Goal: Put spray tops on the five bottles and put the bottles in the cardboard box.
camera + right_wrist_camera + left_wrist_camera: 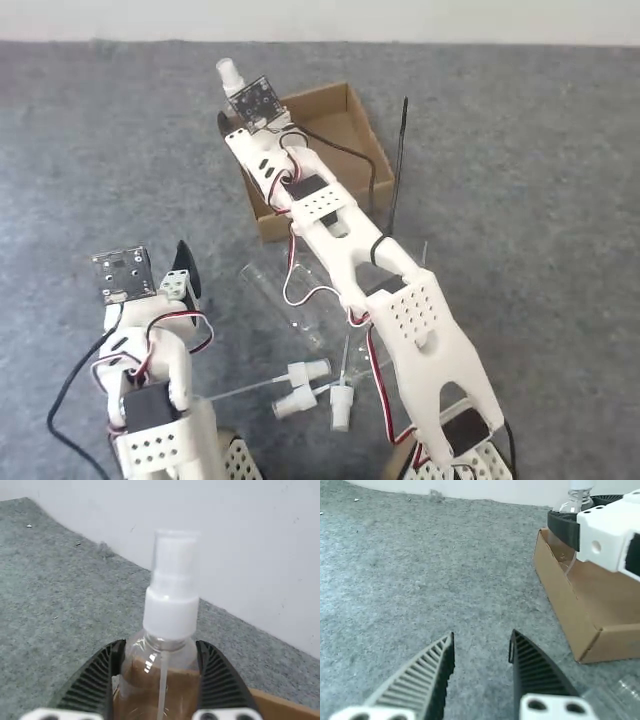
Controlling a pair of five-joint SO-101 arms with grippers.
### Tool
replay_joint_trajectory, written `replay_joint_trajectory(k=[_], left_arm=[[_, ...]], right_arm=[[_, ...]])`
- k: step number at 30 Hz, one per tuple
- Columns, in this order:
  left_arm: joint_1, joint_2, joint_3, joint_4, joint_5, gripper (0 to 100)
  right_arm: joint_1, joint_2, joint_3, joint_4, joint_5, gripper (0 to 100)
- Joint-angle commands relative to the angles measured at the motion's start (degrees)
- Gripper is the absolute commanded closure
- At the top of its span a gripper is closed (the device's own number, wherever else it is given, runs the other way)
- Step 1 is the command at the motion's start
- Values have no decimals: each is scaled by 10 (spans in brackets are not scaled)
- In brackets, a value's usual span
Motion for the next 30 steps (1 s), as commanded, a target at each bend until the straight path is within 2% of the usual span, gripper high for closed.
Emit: replay_joint_trajectory(k=[1,5,14,21,27,30], left_arm=[[0,-4,-3,-6,9,829],[0,-4,-3,-6,9,829],[0,-4,-3,-6,9,829],[0,-4,-3,-6,9,829],[0,-4,-3,-6,9,829],[1,-4,-3,-6,9,829]], right_arm=[[-7,-1,-19,2,10,886],[-8,0,-18,5,7,805],[-7,-6,-18,42,6,755],[-9,-20,-15,48,6,753],[-8,-58,-16,119,-44,753],[-10,-68,-16,143,-46,753]])
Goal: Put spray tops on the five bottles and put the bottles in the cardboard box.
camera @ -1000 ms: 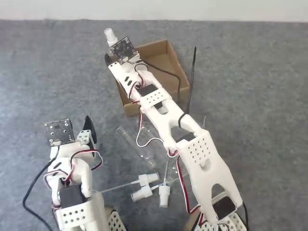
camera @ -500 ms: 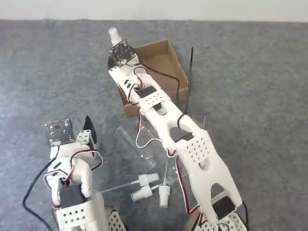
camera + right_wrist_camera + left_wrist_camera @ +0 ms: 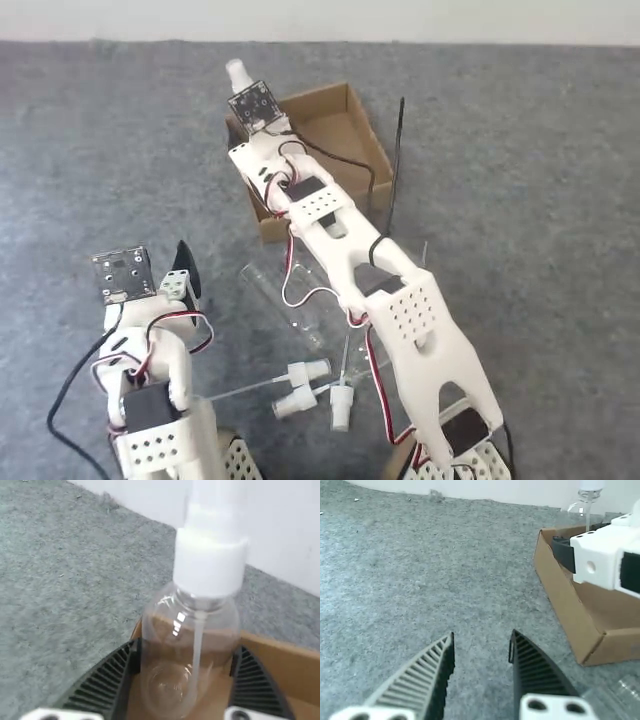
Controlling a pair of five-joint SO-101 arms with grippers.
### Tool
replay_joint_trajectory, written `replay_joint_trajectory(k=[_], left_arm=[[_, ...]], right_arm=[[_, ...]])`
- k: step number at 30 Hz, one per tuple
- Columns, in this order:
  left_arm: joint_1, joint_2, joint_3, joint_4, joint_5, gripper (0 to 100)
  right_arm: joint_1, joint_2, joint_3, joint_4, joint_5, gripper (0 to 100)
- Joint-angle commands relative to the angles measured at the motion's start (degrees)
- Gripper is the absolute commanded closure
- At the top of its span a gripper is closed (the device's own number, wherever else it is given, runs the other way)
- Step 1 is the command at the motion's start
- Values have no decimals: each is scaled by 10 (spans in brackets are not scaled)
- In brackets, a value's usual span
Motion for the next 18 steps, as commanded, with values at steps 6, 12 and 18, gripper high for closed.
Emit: replay_joint_trajectory(k=[6,12,18], left_arm=[[1,-4,-3,-6,9,829],[1,-4,-3,-6,9,829],[0,-4,-3,-6,9,829]], right_arm=[[-7,-64,-17,36,-9,753],[-4,-79,-16,50,-9,753],[-7,-120,-17,150,-11,753]])
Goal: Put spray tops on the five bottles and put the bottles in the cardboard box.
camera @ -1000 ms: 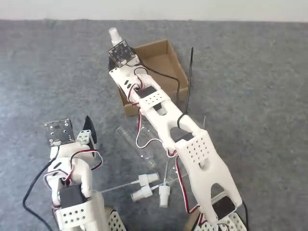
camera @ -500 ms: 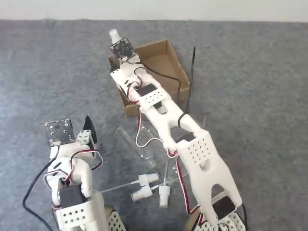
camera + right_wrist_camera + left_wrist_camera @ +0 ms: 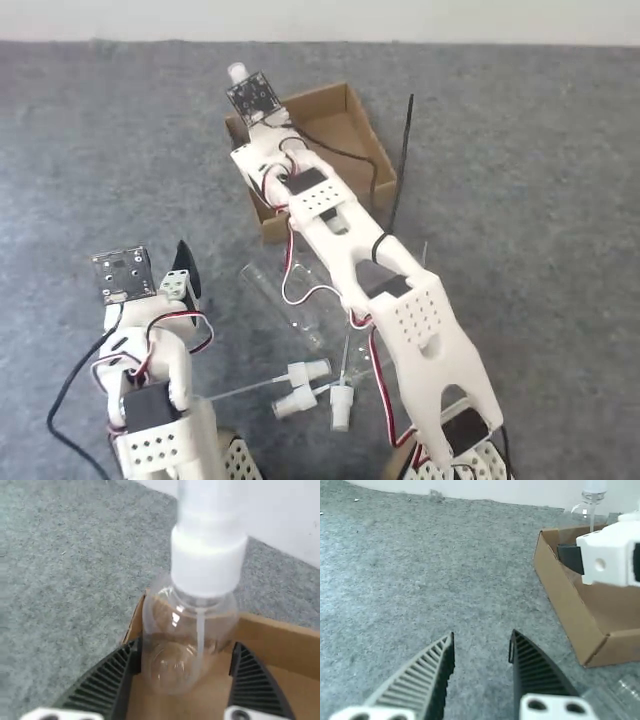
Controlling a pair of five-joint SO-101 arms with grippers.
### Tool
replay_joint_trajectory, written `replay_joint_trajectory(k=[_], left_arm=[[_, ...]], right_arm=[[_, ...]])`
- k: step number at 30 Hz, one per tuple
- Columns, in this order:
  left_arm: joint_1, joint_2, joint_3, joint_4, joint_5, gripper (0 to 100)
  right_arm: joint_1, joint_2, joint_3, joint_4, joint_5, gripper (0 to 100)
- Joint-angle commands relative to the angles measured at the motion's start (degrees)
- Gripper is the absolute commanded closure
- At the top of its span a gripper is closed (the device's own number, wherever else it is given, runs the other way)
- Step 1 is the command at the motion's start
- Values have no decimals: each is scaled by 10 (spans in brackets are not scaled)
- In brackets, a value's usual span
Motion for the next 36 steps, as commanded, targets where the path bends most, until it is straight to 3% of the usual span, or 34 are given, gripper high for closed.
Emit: replay_joint_trajectory(k=[1,13,36], left_arm=[[0,-4,-3,-6,9,829],[0,-5,-3,-6,9,829],[-2,-6,-3,-9,9,829]], right_arm=[[-7,-77,-17,48,-6,753],[-2,-164,-17,208,-6,754],[9,-400,-17,659,-2,756]])
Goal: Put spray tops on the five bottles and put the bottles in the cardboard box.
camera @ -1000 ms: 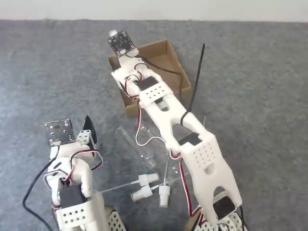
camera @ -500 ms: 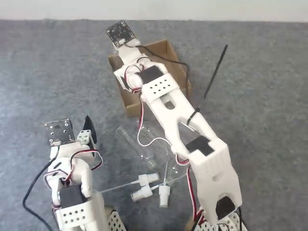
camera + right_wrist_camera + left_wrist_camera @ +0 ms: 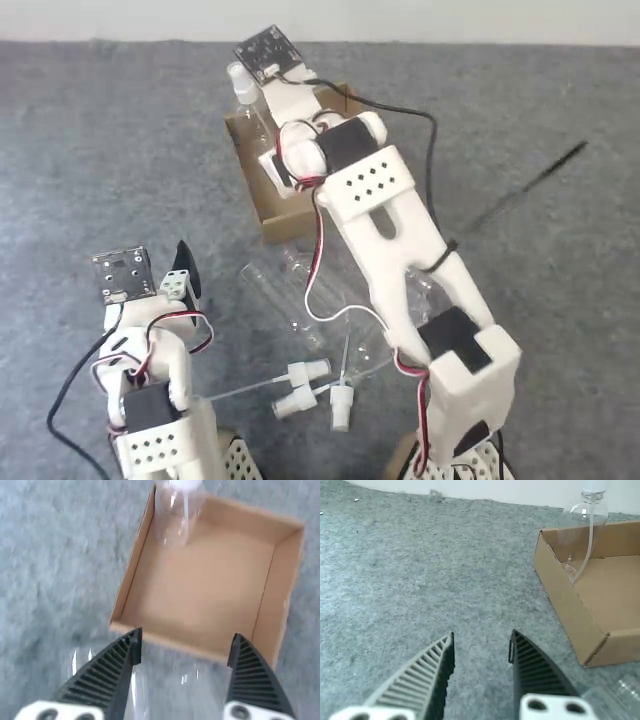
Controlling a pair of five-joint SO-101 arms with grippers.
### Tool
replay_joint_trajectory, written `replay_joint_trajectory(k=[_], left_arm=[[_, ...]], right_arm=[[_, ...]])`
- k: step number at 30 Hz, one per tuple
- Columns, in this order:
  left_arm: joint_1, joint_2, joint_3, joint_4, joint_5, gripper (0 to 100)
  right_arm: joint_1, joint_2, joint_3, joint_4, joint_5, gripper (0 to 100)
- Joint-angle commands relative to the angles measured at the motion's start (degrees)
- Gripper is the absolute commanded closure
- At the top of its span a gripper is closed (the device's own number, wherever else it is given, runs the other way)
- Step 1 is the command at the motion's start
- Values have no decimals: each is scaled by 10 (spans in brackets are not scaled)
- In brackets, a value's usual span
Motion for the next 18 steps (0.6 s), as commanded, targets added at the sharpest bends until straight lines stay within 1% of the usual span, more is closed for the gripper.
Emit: replay_joint_trajectory(k=[1,9,15,18], left_arm=[[-2,-6,-3,-9,9,829],[-2,-6,-3,-7,8,829],[-2,-6,-3,-7,8,829],[-2,-6,-3,-7,8,829]], right_arm=[[-2,-56,-17,73,-4,756],[-33,-59,-17,202,-3,756],[-63,-55,-1,204,0,756],[-80,-53,32,202,42,756]])
